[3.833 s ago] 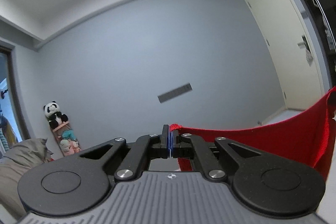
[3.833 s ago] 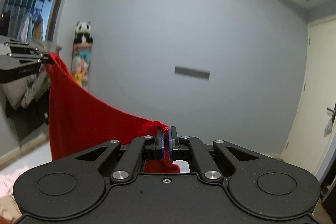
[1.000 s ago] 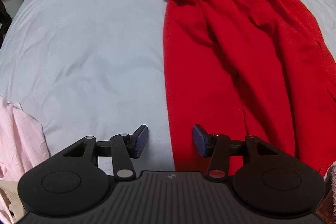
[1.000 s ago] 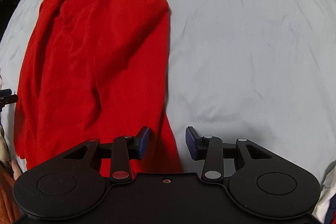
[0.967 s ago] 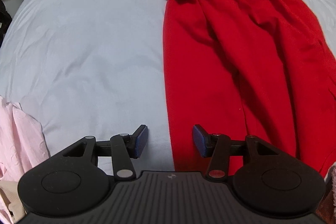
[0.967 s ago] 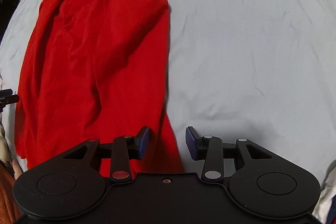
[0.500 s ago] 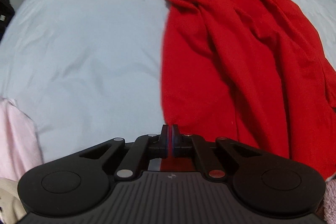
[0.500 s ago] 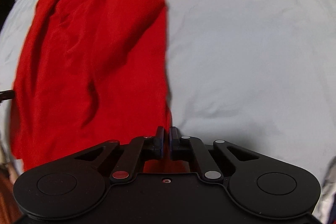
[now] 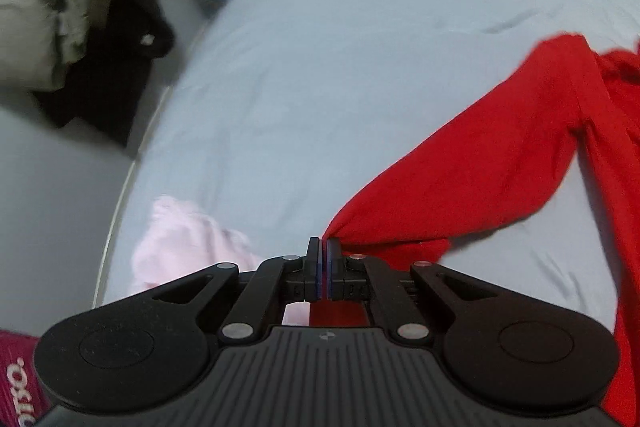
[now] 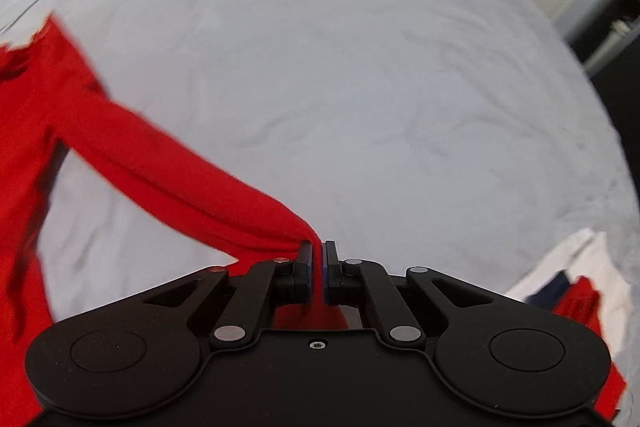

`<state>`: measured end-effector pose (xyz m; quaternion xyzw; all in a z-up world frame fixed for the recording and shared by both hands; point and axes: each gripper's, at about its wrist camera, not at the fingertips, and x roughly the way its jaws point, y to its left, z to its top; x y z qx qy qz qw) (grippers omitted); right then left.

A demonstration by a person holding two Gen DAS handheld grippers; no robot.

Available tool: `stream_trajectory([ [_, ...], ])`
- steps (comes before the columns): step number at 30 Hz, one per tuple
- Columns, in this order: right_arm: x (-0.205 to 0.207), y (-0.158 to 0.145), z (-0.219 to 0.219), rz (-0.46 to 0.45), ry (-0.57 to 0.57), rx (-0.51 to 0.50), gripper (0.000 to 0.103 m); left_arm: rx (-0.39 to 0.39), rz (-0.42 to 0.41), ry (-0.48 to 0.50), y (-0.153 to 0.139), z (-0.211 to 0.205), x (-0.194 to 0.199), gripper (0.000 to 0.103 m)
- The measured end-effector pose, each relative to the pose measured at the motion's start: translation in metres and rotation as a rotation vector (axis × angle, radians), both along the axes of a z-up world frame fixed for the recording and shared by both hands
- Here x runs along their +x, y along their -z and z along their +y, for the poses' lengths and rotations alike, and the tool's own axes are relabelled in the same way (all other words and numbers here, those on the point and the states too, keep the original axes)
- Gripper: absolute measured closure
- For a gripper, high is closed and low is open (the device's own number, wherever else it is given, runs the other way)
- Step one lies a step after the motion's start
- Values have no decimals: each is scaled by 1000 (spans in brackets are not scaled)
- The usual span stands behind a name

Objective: Fold clothes

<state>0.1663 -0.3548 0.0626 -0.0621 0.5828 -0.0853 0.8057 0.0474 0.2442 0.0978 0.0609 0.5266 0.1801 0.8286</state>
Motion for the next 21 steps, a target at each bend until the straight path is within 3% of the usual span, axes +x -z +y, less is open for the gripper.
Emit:
stream_trajectory([
  [5,-10,-13,2,-12,-31,50,85,-52,-2,23,-3,-6,0,83],
  [11,-23,-27,23,-10,-203,130,83,-112,20,258,-10,-52,-14,79],
  [14,-38,-32,52,31,-338,170,83,-152,71,376,-9,-84,-23,70],
  [19,-71,-28,101,154,-547,231,83,-187,202,602,3,-144,-43,70],
  [21,-85,-24,120,216,-623,240,83,-205,258,643,10,-160,-50,70],
])
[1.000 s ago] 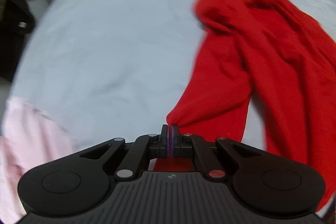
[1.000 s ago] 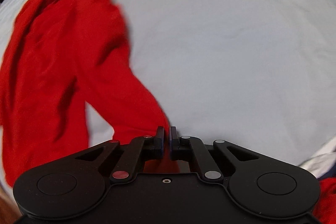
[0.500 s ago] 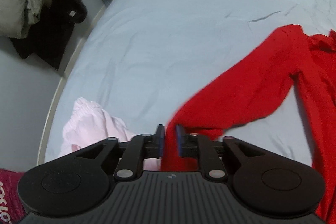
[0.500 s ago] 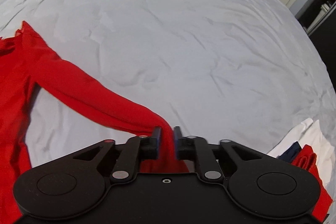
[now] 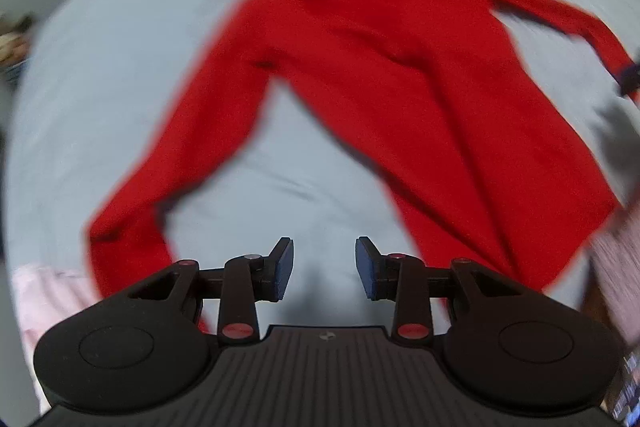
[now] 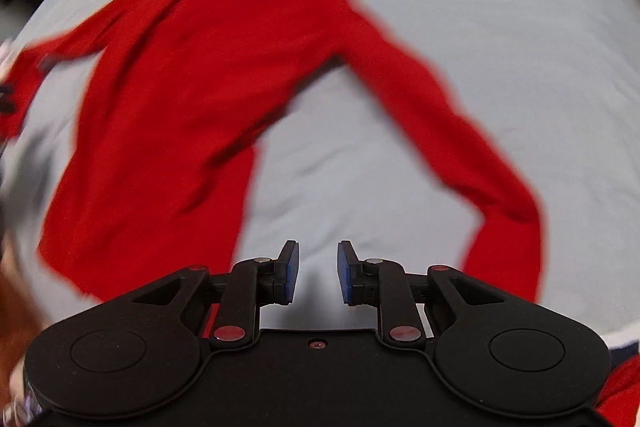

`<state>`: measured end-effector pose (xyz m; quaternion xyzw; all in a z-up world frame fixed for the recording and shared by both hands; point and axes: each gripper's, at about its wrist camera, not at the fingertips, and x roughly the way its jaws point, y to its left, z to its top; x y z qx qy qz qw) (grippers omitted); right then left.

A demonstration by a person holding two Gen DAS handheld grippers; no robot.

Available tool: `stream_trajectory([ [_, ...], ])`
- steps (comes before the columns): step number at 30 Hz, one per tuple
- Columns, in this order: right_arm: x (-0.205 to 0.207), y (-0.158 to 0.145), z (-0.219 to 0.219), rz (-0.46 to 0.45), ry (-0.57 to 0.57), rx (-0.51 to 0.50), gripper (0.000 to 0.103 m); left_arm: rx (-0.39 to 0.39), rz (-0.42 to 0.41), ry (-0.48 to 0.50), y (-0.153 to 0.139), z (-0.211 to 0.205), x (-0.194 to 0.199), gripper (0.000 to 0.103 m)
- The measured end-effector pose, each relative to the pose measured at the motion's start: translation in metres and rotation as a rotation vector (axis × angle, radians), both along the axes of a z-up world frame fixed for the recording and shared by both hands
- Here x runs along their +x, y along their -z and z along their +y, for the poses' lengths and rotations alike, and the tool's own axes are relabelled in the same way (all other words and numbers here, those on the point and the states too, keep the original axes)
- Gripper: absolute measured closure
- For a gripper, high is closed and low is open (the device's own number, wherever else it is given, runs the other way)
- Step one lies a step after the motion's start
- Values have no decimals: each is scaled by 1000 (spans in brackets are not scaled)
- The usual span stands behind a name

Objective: Fold clothes

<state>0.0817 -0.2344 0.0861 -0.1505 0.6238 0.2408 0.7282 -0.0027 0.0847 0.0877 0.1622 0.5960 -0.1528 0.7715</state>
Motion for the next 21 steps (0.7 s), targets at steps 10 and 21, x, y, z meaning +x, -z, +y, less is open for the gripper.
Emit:
stream_trajectory([
  [10,-55,34,53,174,-215,25,83,52,243,160,63,-35,-34,70],
  [21,-53,52,51,228,-196,32,83,-64,295,121,89,-33,-33,93],
])
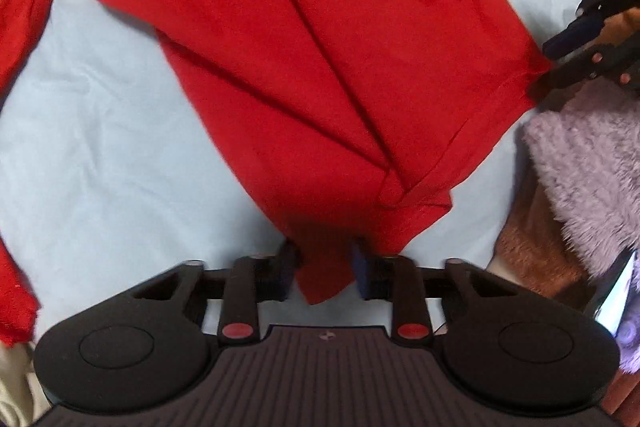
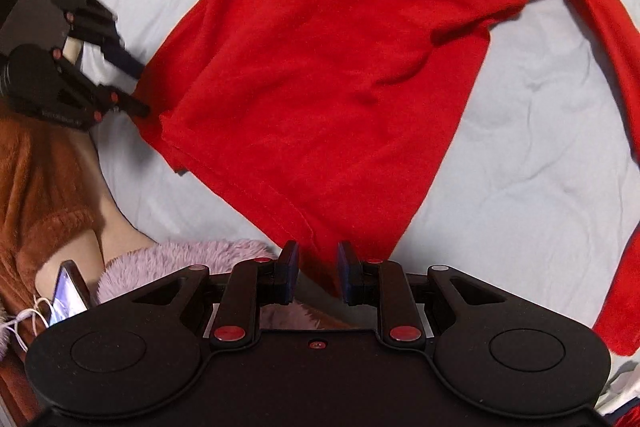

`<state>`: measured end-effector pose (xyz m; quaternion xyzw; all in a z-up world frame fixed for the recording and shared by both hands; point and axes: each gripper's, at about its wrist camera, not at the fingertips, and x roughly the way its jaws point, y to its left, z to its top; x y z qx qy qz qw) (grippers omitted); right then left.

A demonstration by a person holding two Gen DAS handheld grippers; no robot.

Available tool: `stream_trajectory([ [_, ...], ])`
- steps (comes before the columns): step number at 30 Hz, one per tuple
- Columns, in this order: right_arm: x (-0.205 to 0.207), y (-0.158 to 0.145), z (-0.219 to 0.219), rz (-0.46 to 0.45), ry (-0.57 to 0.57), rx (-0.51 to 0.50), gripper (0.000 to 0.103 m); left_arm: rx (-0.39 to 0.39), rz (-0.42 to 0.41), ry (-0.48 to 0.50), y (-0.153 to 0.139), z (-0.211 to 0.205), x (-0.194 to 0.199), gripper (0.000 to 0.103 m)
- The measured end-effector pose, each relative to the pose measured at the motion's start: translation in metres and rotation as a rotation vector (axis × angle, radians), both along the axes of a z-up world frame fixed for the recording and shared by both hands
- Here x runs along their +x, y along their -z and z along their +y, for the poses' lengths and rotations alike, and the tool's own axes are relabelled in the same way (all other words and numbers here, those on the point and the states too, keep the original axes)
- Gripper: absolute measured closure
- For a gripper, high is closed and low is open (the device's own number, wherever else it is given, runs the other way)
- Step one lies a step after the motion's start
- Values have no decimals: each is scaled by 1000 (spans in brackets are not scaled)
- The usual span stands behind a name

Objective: Fold clothes

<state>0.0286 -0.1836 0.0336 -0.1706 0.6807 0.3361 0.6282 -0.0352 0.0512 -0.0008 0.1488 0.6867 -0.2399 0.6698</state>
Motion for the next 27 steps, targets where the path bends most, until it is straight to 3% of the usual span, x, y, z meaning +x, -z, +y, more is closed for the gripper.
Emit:
stream_trajectory([
  [4,-1,8,5,6,-12,-31,82,-19,5,-37,-3,15,7,100],
  [8,-4,16,9,3,-32,-57,73,-10,-17,-63,-10,31,13,101],
  [9,-6,16,11,-17,-51,-69,81,-7,-26,-74,-13,36,16,101],
  [10,-6,15,12,-26,-52,-81,101,-4,-32,-85,-15,40,18,101],
  [15,8,-6,4,-106,-13,-100,101,28,-78,-152,-30,62,31,101],
  [23,59,-42,-33,-302,189,-171,102,22,-162,-307,-48,104,57,101],
  [27,77,-44,-41,-353,221,-199,102,30,-187,-378,-40,91,70,101],
])
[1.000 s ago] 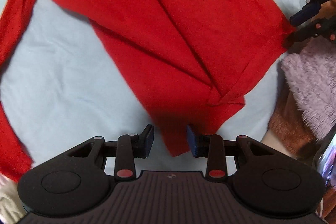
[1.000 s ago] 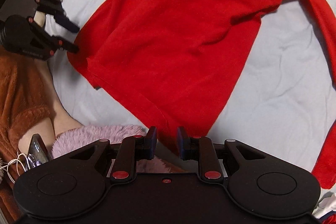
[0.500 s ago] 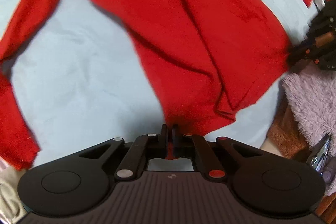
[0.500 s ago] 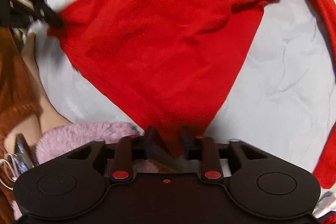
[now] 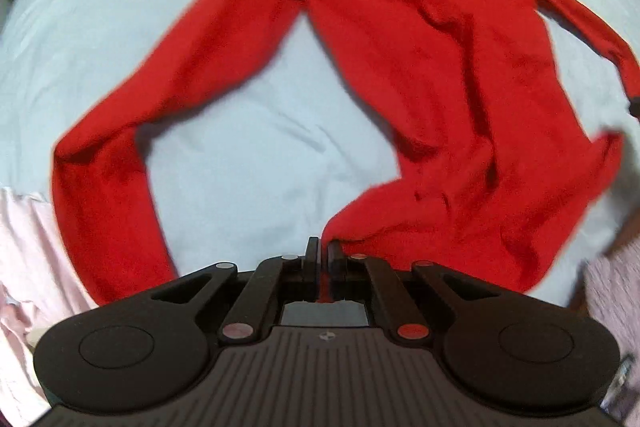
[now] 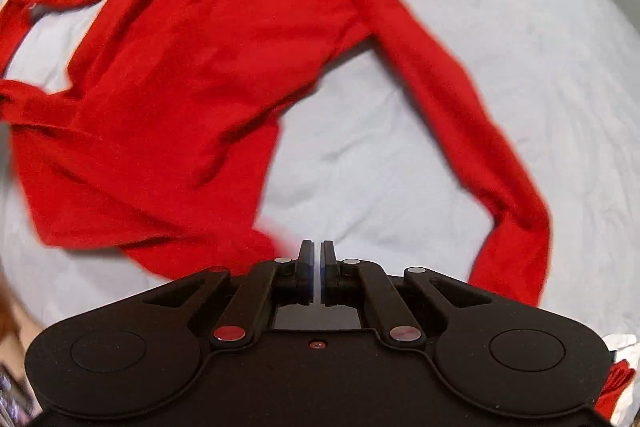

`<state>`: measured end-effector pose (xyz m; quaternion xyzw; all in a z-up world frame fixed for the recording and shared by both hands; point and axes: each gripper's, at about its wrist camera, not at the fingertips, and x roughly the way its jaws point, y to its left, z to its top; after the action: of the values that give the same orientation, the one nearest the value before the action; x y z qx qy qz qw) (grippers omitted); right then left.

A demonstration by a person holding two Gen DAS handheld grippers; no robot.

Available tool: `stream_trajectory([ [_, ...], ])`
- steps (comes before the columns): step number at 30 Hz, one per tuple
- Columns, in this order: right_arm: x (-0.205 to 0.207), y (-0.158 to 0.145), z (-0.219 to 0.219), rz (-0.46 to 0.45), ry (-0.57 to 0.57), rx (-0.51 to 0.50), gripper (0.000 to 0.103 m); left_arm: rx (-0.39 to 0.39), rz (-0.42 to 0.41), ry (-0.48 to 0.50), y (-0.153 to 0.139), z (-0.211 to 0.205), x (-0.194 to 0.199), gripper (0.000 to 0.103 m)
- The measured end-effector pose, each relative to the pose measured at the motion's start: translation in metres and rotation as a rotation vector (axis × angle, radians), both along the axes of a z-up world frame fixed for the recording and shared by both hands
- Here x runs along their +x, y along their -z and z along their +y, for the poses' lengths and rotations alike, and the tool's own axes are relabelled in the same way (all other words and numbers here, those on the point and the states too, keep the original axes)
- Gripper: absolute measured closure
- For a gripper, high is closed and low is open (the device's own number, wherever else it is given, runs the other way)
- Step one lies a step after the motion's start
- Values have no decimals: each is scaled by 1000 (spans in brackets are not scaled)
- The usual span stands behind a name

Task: Fold clothes
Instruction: 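Grasp the shirt hem with the left tool and pull it to straighten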

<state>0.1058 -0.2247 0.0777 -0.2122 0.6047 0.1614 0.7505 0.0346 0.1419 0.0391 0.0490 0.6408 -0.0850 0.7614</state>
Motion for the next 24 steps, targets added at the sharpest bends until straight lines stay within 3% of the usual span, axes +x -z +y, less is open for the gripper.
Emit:
stream_trajectory([
  [6,2,13,-9,78,69,108,98,-9,11,-22,-3,-1,2,98],
  [12,-7,18,4,149,172,222,76,-7,14,-23,0,0,1,95],
  [15,-9,11,14,179,227,287,71,1,16,-16,2,-2,1,95],
  [17,-12,11,24,198,252,261,63,5,19,-15,2,-3,0,95],
  [24,-18,24,27,263,511,220,63,1,13,2,1,-4,-4,95],
])
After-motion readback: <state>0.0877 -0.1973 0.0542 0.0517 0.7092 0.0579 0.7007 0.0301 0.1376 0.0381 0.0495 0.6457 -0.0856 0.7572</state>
